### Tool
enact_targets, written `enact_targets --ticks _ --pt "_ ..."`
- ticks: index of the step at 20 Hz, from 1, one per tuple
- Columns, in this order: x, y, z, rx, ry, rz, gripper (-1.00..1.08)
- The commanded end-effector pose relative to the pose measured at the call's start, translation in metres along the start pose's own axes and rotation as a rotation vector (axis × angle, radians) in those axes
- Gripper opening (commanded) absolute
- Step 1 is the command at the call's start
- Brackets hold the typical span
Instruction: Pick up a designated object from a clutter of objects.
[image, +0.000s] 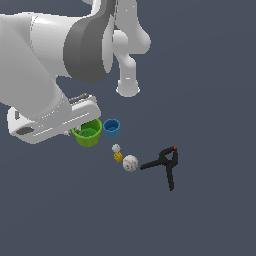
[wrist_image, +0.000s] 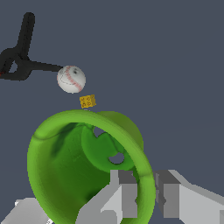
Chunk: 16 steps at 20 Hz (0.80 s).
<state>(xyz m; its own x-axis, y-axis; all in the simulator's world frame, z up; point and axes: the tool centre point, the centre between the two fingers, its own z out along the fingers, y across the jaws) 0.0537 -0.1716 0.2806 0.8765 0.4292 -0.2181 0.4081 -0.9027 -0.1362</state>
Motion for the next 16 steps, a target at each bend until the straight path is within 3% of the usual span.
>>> enact_targets --ticks 1,9,16 --pt "-0.021 0.004 -0.021 -0.001 0.001 0.000 -1.00" --pt "-0.074 0.016 -0.076 -0.001 0.001 0.000 -1.00" --pt "-0.092 0.021 -0.096 -0.003 0.000 -0.001 -1.00"
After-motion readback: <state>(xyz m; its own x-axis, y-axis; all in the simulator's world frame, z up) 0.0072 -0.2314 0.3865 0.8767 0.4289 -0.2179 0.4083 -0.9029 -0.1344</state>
